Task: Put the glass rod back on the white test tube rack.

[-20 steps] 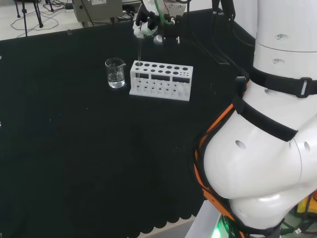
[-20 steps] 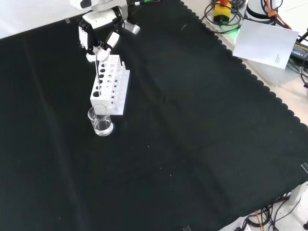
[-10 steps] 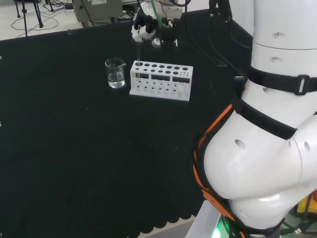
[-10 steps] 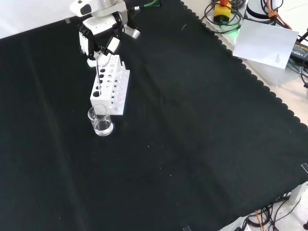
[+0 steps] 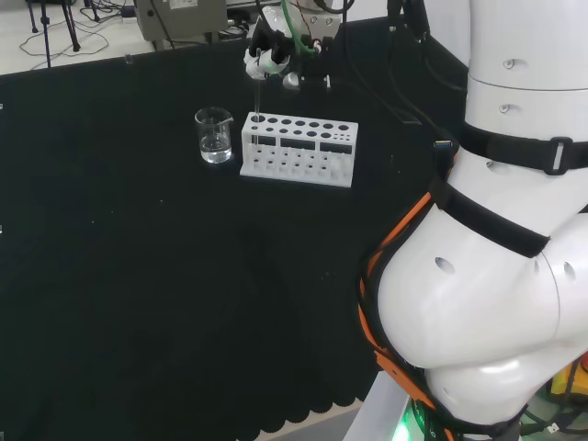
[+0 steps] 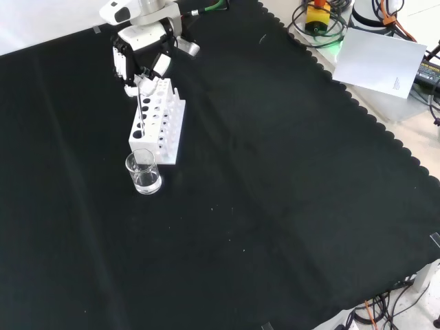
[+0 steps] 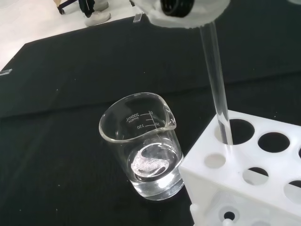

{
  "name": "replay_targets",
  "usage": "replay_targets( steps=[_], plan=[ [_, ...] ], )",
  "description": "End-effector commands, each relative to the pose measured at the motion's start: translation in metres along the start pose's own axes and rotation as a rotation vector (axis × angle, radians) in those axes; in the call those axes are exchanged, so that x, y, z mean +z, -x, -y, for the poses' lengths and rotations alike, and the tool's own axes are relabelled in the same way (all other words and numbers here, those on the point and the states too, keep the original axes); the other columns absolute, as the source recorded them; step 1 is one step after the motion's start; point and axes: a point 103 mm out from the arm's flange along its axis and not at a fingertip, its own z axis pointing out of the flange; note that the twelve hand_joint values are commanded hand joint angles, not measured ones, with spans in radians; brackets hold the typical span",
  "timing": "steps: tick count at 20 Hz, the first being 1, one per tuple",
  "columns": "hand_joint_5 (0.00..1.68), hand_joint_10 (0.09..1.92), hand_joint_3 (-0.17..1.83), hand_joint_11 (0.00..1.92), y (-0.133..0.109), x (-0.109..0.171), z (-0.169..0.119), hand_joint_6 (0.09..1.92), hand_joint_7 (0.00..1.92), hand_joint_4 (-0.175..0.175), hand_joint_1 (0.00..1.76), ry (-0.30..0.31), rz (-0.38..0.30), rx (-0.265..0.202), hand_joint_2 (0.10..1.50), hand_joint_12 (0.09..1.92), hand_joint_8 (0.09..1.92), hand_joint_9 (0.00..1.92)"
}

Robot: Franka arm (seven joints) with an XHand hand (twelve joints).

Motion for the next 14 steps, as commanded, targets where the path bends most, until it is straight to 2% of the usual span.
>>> replay_targets(
  steps=[1,14],
  plan=[
    [1.25,0.62,0.00,1.26,0.0010,0.0012,0.0012,0.18,1.12,-0.175,1.30,0.003,0.003,-0.006,1.05,0.77,1.09,1.74],
    [1.26,0.63,0.00,1.26,-0.0060,0.0103,0.0026,0.19,1.14,-0.175,1.30,-0.045,0.003,-0.010,1.04,0.77,1.06,1.75]
  ],
)
